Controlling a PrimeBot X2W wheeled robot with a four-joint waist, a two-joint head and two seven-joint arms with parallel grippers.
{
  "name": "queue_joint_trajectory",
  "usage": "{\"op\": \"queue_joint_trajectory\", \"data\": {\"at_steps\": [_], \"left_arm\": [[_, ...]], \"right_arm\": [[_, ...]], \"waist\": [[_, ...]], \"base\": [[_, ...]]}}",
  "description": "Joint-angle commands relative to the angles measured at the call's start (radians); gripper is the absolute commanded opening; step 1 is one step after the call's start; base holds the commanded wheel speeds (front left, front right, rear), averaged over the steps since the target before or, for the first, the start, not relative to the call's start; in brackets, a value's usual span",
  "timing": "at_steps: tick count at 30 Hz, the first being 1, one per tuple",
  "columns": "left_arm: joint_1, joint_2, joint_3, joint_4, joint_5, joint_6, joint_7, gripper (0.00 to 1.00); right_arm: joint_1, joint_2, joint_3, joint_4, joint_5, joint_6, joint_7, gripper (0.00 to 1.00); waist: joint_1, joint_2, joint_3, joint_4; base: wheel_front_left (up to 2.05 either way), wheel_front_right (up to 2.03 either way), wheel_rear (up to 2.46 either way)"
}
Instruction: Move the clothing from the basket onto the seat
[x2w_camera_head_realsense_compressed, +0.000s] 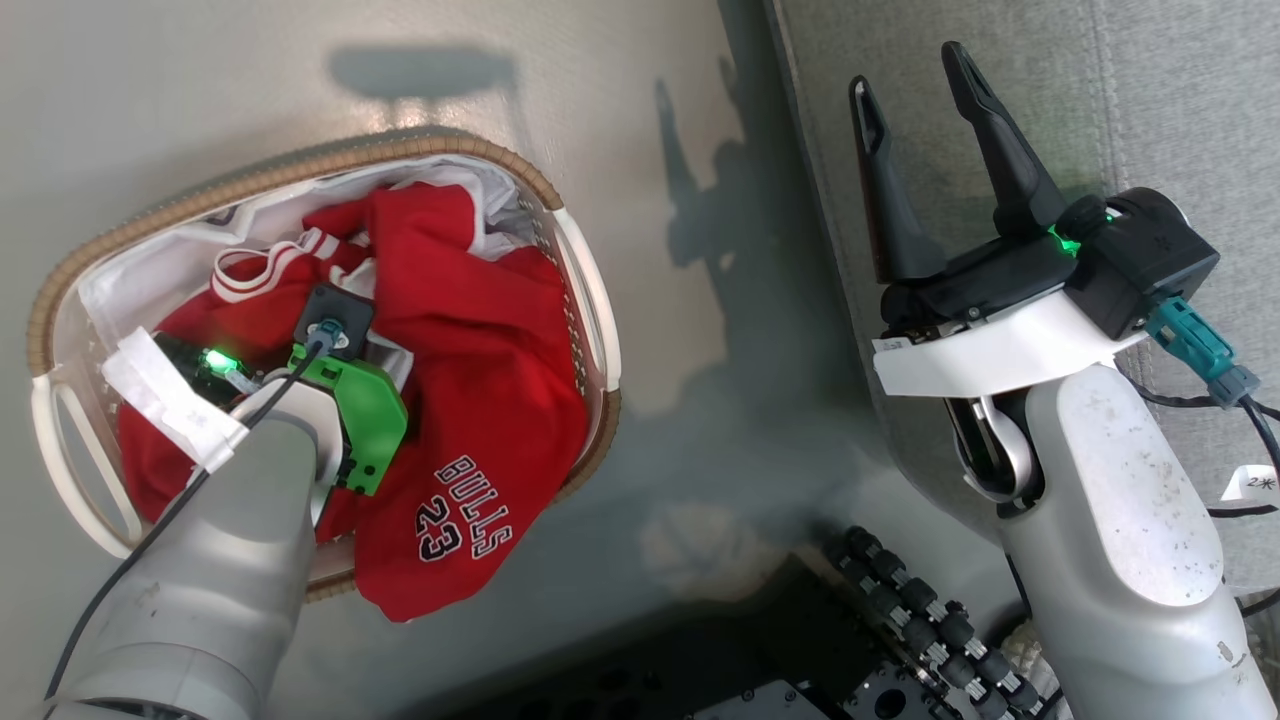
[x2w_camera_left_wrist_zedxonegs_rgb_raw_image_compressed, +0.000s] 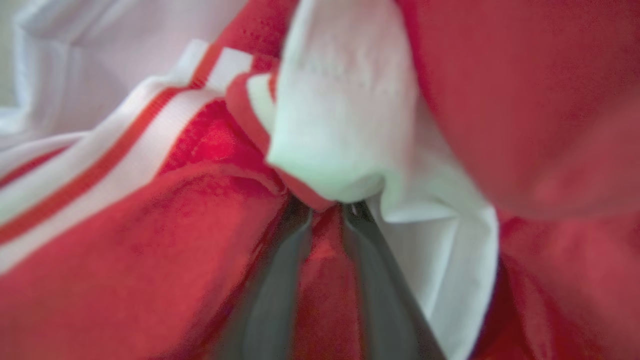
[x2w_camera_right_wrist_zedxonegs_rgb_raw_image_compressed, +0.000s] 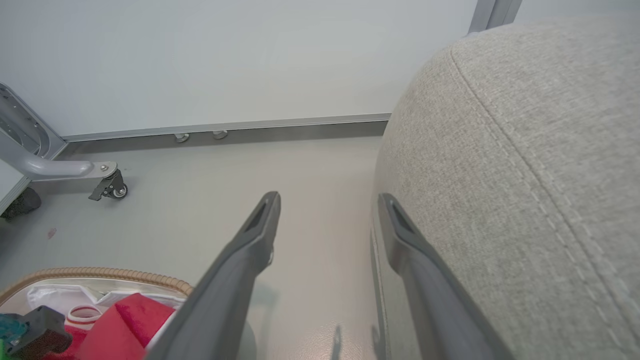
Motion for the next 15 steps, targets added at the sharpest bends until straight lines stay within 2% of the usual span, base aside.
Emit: {"op": "queue_joint_trajectory", "data": {"at_steps": [1,15], "left_arm": [[0.015,-0.004,-0.002,0.003,-0.005,-0.002,-0.007,0.0],[0.155,-0.061,0.042,-0.005,-0.111,-0.006,-0.084,0.0]], "right_arm": [[-0.002,-0.001,-0.003,0.006,-0.009,0.0,-0.005,1.0],[0.081,-0.002,-0.02,0.073,-0.041,0.0,-0.005,1.0]], "waist": [[-0.0001,0.0,-0.022,0.003],[-0.0001,0.0,-0.277,0.045]], "base": [[0.0,0.0,0.0],[0.0,0.0,0.0]]}}
